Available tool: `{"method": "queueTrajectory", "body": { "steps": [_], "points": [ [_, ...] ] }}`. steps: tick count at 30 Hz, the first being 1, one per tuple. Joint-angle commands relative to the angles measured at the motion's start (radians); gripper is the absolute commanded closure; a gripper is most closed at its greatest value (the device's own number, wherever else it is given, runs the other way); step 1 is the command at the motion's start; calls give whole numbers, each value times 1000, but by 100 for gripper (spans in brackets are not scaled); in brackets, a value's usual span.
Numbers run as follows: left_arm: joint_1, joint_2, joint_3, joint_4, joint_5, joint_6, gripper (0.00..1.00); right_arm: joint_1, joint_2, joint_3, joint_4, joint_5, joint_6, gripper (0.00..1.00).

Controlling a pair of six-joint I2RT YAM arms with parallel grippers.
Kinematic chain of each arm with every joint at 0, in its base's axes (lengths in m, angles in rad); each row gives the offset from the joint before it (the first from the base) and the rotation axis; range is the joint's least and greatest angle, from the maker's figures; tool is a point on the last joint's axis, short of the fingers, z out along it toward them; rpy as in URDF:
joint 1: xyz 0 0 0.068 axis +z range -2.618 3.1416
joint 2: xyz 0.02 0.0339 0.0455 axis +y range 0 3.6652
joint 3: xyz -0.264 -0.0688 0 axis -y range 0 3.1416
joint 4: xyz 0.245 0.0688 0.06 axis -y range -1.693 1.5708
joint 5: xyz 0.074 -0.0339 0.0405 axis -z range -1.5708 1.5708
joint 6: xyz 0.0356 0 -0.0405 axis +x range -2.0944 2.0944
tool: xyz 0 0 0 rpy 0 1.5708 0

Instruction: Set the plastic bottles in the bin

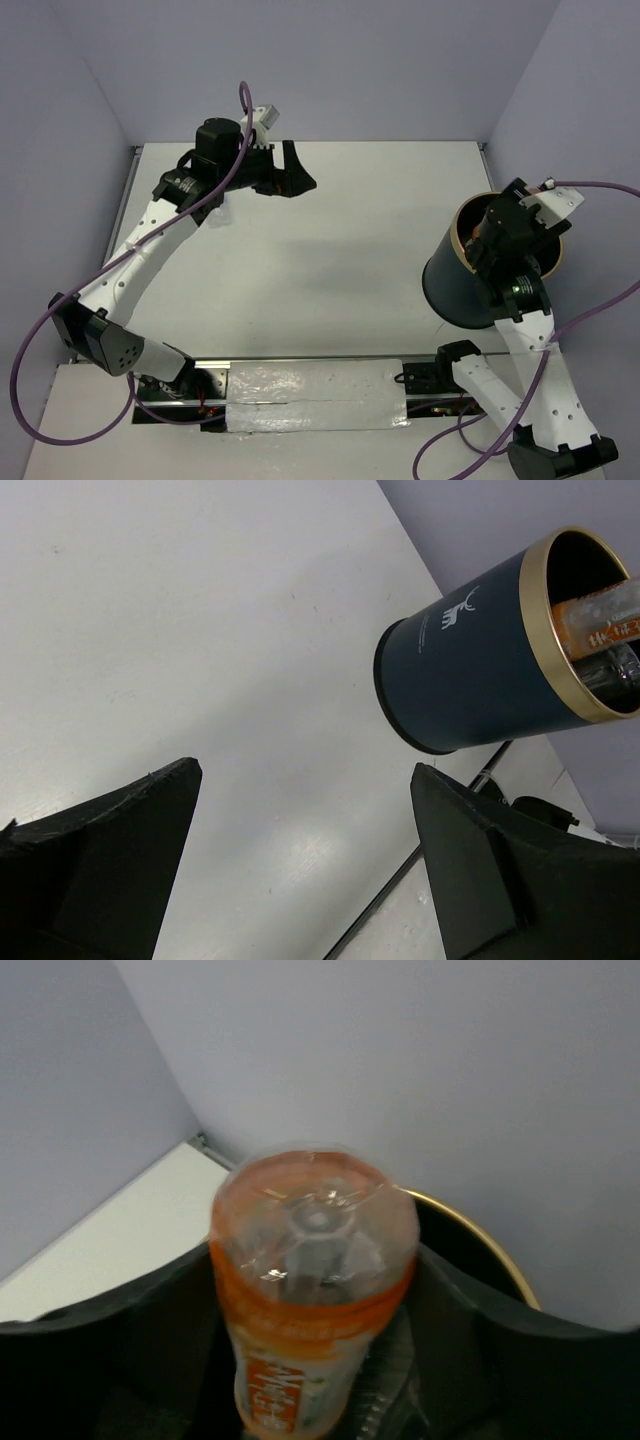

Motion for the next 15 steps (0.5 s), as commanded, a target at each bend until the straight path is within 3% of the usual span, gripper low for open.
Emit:
{"method": "queueTrajectory", "body": {
  "steps": [1, 2, 3, 10, 15],
  "points": [
    [7, 7, -6, 50, 26, -5, 1, -6, -1, -28, -97, -97, 132, 20],
    [7, 10, -6, 50, 26, -5, 1, -4, -3, -43, -105, -119, 129, 5],
    [7, 11, -8, 51, 26, -5, 1, -4, -10, -47, -113, -130, 136, 0],
    [7, 27, -11, 44, -10, -13, 1, -4, -63, 149, -124, -84, 80, 0],
    [73, 69, 18, -59, -199, -69, 1, -6, -84, 281, -163, -102, 74, 0]
  ]
}}
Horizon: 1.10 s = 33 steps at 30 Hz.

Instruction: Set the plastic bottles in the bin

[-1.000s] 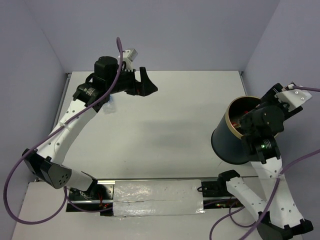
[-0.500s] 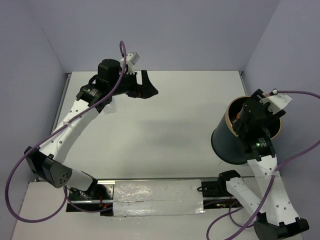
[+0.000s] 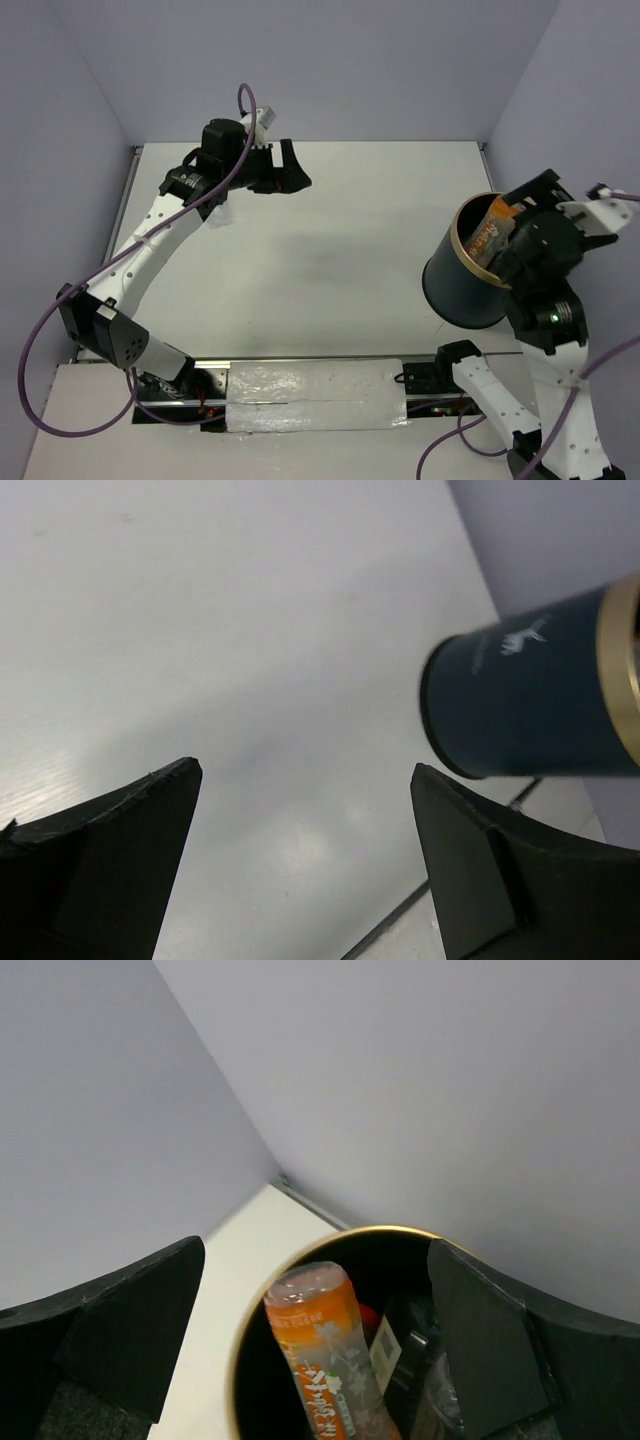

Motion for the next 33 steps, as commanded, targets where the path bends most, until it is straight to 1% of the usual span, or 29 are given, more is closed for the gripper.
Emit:
{"method": "queueTrajectory", "body": {
  "steps": [1, 3, 4, 5, 6, 8, 9, 12, 13, 15, 16, 19, 25, 27, 28, 29, 31, 32, 33],
  "points": [
    [75, 44, 29, -70, -144, -72, 1, -6, -35, 107, -24, -10, -9, 0],
    [167, 69, 35, -137, -228, -105, 1, -4, -34, 133, -38, -27, -8, 0],
    [199, 81, 34, -156, -249, -116, 1, -6, -34, 136, -53, -40, -5, 0],
    [259, 119, 37, -202, -265, -121, 1, -6, -28, 138, -61, -47, 0, 0],
    [282, 142, 61, -226, -353, -127, 1, -6, -25, 138, -76, -53, 12, 0],
    [323, 205, 81, -251, -403, -107, 1, -6, -17, 133, -87, -80, 32, 0],
    [333, 225, 103, -263, -450, -98, 1, -6, -14, 127, -90, -90, 38, 0],
    [351, 300, 152, -276, -515, -75, 1, -4, -2, 119, -93, -119, 54, 0],
    [365, 352, 170, -282, -536, -55, 1, -6, 2, 119, -93, -125, 57, 0],
    [382, 412, 228, -297, -546, -46, 1, -6, 12, 124, -95, -148, 64, 0],
    [393, 469, 245, -303, -537, -40, 1, -6, 15, 124, -96, -152, 67, 0],
    [417, 552, 272, -294, -539, -43, 1, -6, 25, 127, -96, -168, 69, 0],
    [423, 621, 178, -184, -520, -46, 1, -4, 32, 121, -92, -182, 69, 0],
    [423, 640, 166, -165, -475, -44, 8, -6, 38, 121, -98, -192, 74, 0],
    [422, 641, 149, -156, -460, -41, 13, -6, 41, 122, -99, -197, 78, 0],
    [422, 637, 138, -136, -442, -37, 21, -6, 44, 125, -104, -200, 80, 0],
    [422, 615, 114, -118, -428, -29, 29, -6, 48, 130, -107, -214, 84, 0],
    [422, 604, 107, -106, -417, -21, 35, -6, 48, 136, -107, -220, 86, 0],
    [422, 582, 101, -102, -392, -6, 38, -6, 51, 142, -109, -240, 90, 0]
  ]
}}
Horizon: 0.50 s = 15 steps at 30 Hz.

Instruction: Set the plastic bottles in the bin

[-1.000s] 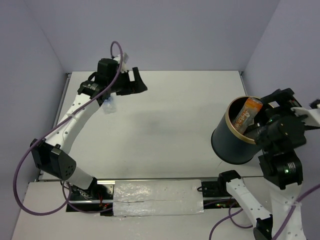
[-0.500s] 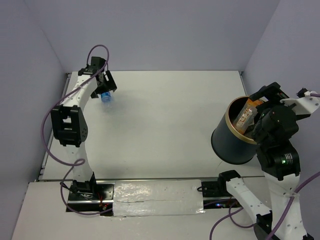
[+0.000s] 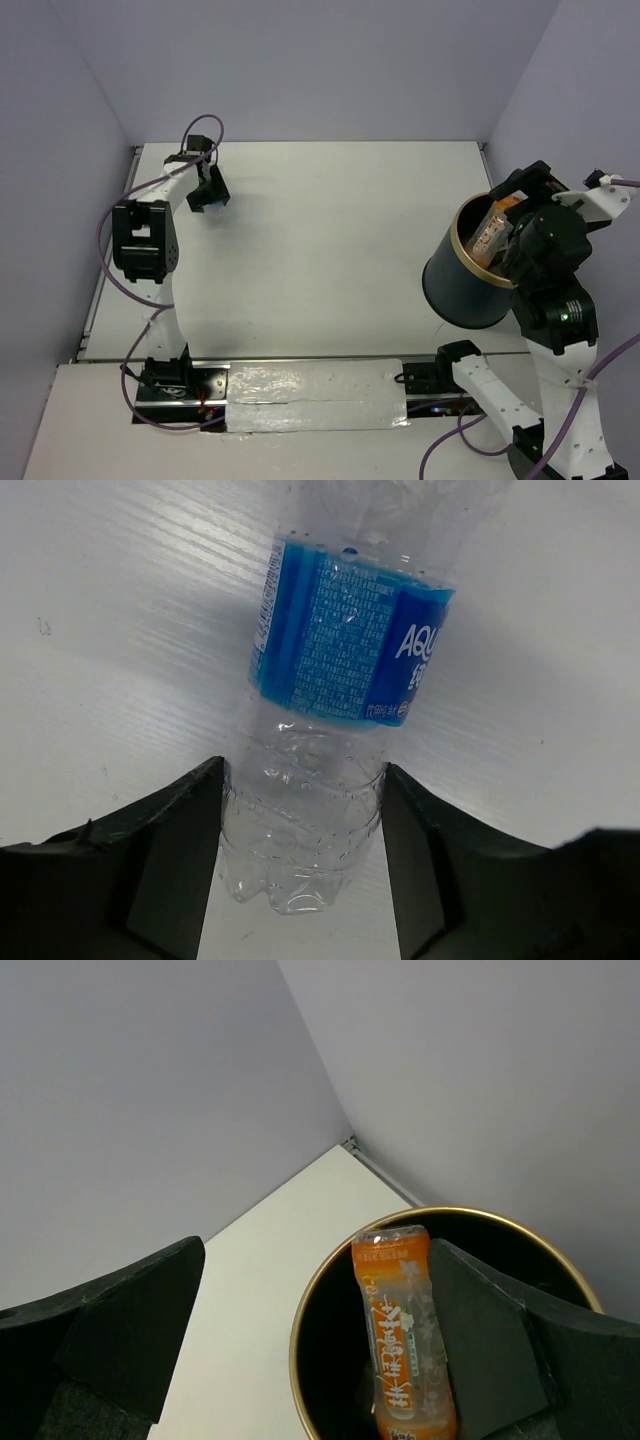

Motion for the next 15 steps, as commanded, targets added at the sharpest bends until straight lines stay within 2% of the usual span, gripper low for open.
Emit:
{"method": "queueTrajectory", "body": {
  "steps": [1, 4, 5, 6, 8, 9, 10, 11, 13, 15],
  "points": [
    [-3, -63, -31, 51, 77, 43, 39, -6, 17, 25, -6, -52, 19, 0],
    [-9, -154, -57, 57, 198, 74, 42, -6, 56, 94, -37, -163, 33, 0],
    [-12, -228, -74, 66, 250, 92, 42, -3, 92, 114, -57, -205, 36, 0],
    [-26, -269, -119, 105, 365, 101, 41, -3, 110, 131, -68, -254, 48, 0],
    [-53, -397, -167, 180, 496, 114, 41, 0, 178, 197, -97, -446, 77, 0],
    [-63, -434, -217, 211, 627, 103, 42, 2, 201, 215, -100, -515, 92, 0],
    [-70, -468, -236, 239, 695, 54, 43, 8, 224, 246, -85, -656, 102, 0],
    [-89, -517, -253, 292, 764, 28, 44, 34, 271, 257, -71, -709, 124, 0],
    [-123, -554, -293, 337, 885, -32, 46, 72, 322, 287, -46, -774, 138, 0],
    [-187, -593, -301, 359, 895, -46, 44, 132, 432, 370, -72, -794, 134, 0]
  ]
}}
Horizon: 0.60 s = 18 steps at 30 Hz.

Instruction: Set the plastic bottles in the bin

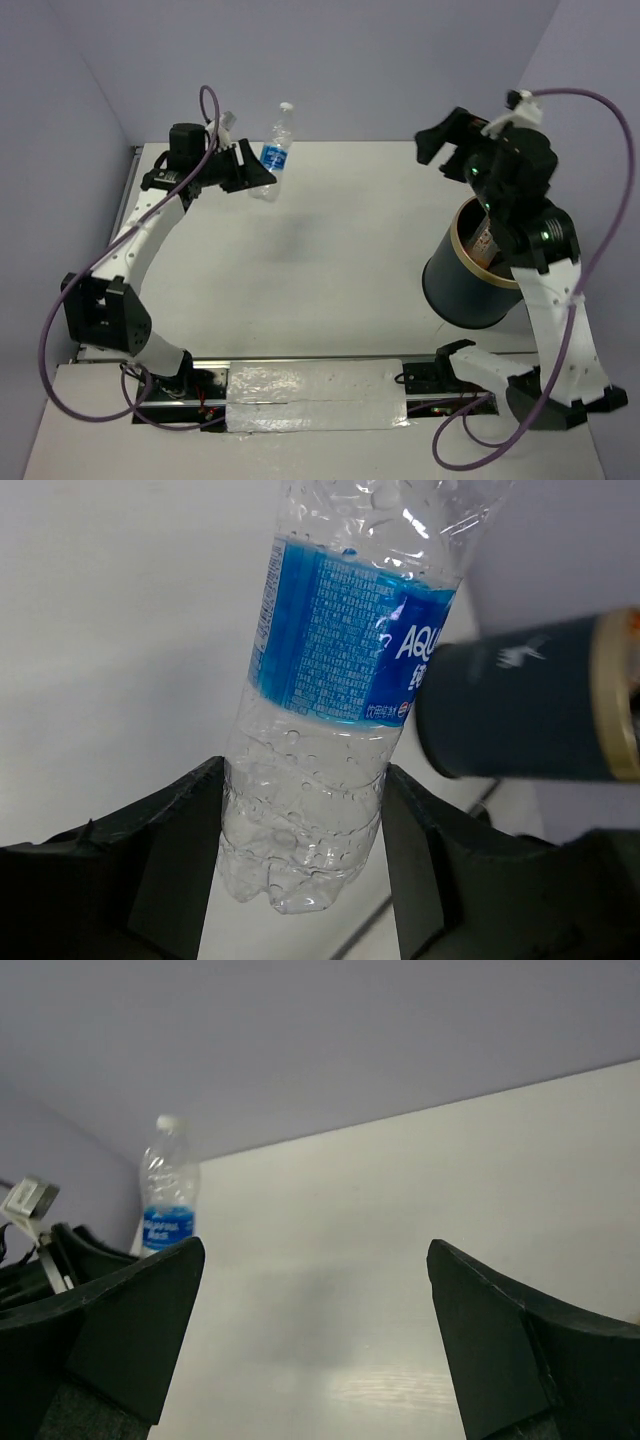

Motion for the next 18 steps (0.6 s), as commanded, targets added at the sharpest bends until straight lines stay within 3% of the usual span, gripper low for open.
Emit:
{"method": "queueTrajectory", "body": {
  "steps": [1, 5, 10, 18],
  "points": [
    [-88, -51, -20, 121, 222, -62, 44, 80, 146, 115, -17, -215, 26, 0],
    [-206, -72, -10, 155, 220, -85, 43, 120, 304, 190, -10, -295, 62, 0],
    [-251, -66, -2, 209, 230, -146, 43, 121, 363, 120, 150, -331, 139, 1],
    [-289, -51, 24, 190, 211, -132, 43, 121, 479, 186, 185, -320, 196, 5]
  ]
}}
